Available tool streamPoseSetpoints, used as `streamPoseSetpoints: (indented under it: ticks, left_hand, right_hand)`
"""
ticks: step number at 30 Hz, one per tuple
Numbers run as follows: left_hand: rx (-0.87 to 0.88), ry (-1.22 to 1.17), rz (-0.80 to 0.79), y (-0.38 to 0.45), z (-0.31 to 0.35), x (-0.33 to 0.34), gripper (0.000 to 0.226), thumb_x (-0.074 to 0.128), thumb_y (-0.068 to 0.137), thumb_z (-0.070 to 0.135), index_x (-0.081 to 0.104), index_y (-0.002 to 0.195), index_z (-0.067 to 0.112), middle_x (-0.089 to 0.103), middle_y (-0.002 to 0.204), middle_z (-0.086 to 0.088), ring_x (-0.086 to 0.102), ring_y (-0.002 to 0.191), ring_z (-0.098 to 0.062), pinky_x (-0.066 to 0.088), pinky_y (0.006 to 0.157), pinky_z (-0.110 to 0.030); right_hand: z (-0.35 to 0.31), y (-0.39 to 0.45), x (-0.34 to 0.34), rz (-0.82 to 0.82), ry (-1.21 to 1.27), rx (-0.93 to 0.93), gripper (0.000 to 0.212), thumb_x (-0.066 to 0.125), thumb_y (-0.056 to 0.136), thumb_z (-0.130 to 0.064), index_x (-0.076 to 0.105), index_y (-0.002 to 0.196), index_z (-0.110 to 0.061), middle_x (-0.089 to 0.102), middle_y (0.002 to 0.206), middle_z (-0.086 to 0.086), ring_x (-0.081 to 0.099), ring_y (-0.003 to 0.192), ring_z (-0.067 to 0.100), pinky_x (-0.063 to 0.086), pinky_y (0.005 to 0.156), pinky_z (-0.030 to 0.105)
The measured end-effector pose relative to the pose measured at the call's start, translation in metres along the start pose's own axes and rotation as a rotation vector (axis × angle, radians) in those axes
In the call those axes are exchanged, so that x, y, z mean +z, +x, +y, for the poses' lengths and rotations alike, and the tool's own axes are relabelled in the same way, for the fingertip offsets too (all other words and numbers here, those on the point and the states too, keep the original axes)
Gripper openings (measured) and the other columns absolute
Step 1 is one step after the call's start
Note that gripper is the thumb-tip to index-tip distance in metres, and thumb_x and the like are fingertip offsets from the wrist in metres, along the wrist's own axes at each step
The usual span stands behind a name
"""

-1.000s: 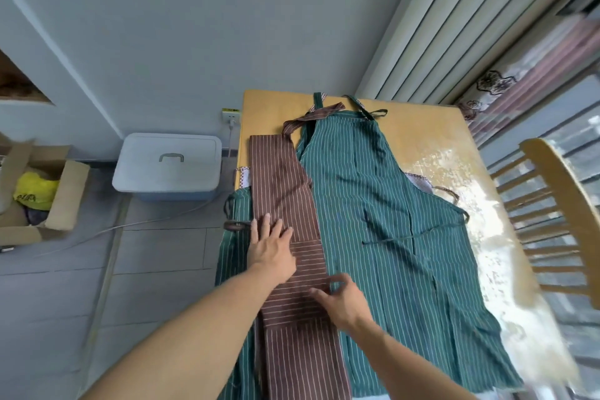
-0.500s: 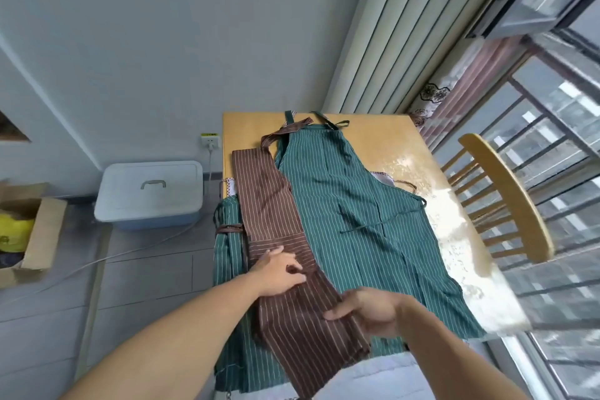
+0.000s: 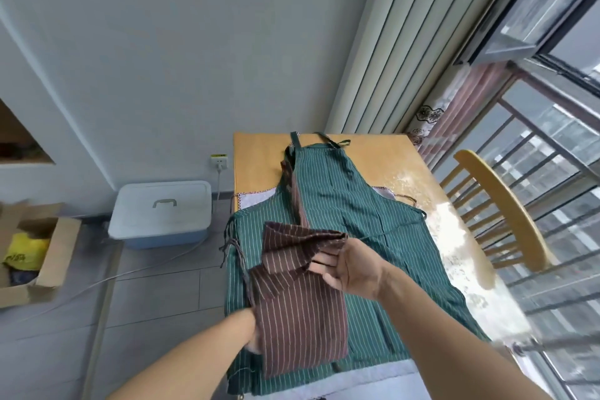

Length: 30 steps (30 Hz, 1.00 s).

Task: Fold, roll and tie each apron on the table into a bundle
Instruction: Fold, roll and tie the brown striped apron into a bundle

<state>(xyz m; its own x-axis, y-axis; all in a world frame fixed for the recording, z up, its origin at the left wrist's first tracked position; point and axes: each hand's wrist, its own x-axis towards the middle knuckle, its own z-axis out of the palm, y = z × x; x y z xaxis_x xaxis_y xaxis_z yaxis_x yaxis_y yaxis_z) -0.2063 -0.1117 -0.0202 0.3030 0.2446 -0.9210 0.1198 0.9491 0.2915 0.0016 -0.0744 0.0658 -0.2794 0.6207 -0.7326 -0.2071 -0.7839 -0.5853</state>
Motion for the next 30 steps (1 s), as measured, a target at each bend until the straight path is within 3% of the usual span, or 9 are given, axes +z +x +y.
streamPoseSetpoints:
  ticks: [2, 4, 7, 8, 13, 17, 21, 24, 30]
  left_hand:
    - [-0.1, 0.131, -0.037, 0.022, -0.006, -0.008, 0.046, 0.058, 0.101, 0.022, 0.07, 0.078, -0.016, 0.073, 0.075, -0.024, 0.072, 0.06, -0.03, 0.059, 0.071, -0.037]
    - [-0.091, 0.176, -0.062, 0.041, -0.011, -0.009, 0.047, 0.062, 0.097, 0.038, 0.074, 0.104, -0.007, 0.076, 0.097, -0.019, 0.074, 0.076, -0.028, 0.06, 0.076, -0.037]
    - [-0.028, 0.092, 0.001, 0.061, -0.012, -0.012, 0.055, 0.063, 0.093, 0.053, 0.076, 0.112, 0.003, 0.076, 0.105, -0.017, 0.074, 0.091, -0.031, 0.06, 0.085, -0.043]
    - [-0.009, 0.083, 0.043, 0.068, -0.013, -0.014, 0.053, 0.061, 0.094, 0.054, 0.075, 0.113, 0.006, 0.077, 0.105, -0.015, 0.074, 0.096, -0.032, 0.059, 0.09, -0.046]
    - [0.067, 0.061, 0.147, 0.084, -0.001, -0.018, 0.037, 0.059, 0.1, 0.039, 0.075, 0.109, 0.007, 0.078, 0.102, -0.013, 0.071, 0.099, -0.031, 0.056, 0.096, -0.044]
    - [0.126, -0.133, 0.282, 0.09, 0.018, -0.028, 0.041, 0.046, 0.105, 0.031, 0.06, 0.134, 0.006, 0.063, 0.134, -0.021, 0.06, 0.119, -0.033, 0.042, 0.112, -0.051]
    - [0.215, -0.195, 0.318, 0.093, 0.038, -0.032, 0.055, 0.044, 0.107, 0.038, 0.036, 0.154, 0.012, 0.04, 0.157, -0.016, 0.045, 0.138, -0.037, 0.037, 0.114, -0.048]
    - [0.299, -0.13, 0.37, 0.104, 0.055, -0.034, 0.054, 0.058, 0.102, 0.029, 0.039, 0.153, 0.025, 0.029, 0.163, -0.011, 0.034, 0.145, -0.036, 0.034, 0.115, -0.05]
    - [0.372, -0.099, 0.334, 0.128, 0.09, -0.037, 0.084, 0.07, 0.094, 0.03, 0.019, 0.16, 0.019, 0.016, 0.168, -0.004, 0.019, 0.153, -0.03, 0.017, 0.124, -0.053]
  right_hand:
    - [0.006, 0.017, -0.004, 0.114, 0.069, 0.045, 0.046, 0.039, 0.108, -0.032, 0.08, 0.1, -0.013, 0.075, 0.119, 0.006, 0.073, 0.102, 0.021, 0.06, 0.059, 0.022]
    - [0.01, 0.032, -0.011, 0.17, 0.081, 0.092, 0.045, 0.039, 0.108, -0.032, 0.079, 0.103, -0.011, 0.074, 0.121, 0.007, 0.073, 0.103, 0.022, 0.06, 0.057, 0.023]
    - [0.01, 0.053, -0.023, 0.174, 0.106, 0.146, 0.044, 0.043, 0.106, -0.029, 0.081, 0.095, -0.011, 0.075, 0.118, 0.007, 0.072, 0.104, 0.023, 0.061, 0.064, 0.023]
    - [0.009, 0.059, -0.027, 0.176, 0.117, 0.169, 0.043, 0.044, 0.106, -0.028, 0.081, 0.094, -0.01, 0.076, 0.115, 0.008, 0.072, 0.102, 0.024, 0.063, 0.068, 0.025]
    - [-0.002, 0.089, -0.048, 0.157, 0.077, 0.265, 0.047, 0.035, 0.109, -0.039, 0.068, 0.095, -0.009, 0.077, 0.091, 0.007, 0.074, 0.095, 0.026, 0.057, 0.049, 0.021]
    - [-0.006, 0.127, -0.062, 0.211, 0.075, 0.296, 0.073, 0.039, 0.1, -0.069, 0.058, 0.128, -0.004, 0.071, 0.125, 0.013, 0.073, 0.106, 0.03, 0.061, 0.057, 0.03]
    - [0.004, 0.157, -0.065, 0.474, -0.378, 0.103, 0.052, 0.062, 0.1, -0.042, 0.052, 0.142, -0.013, 0.07, 0.112, 0.005, 0.071, 0.088, 0.02, 0.063, 0.068, 0.038]
    - [0.007, 0.168, -0.073, 0.51, -0.791, -0.12, 0.054, 0.068, 0.098, -0.03, 0.044, 0.147, -0.025, 0.062, 0.127, 0.001, 0.066, 0.079, 0.009, 0.058, 0.064, 0.024]
    - [-0.01, 0.196, -0.086, 0.457, -1.324, -0.216, 0.059, 0.063, 0.097, -0.043, 0.037, 0.15, -0.039, 0.042, 0.138, 0.0, 0.058, 0.112, 0.02, 0.06, 0.084, 0.042]
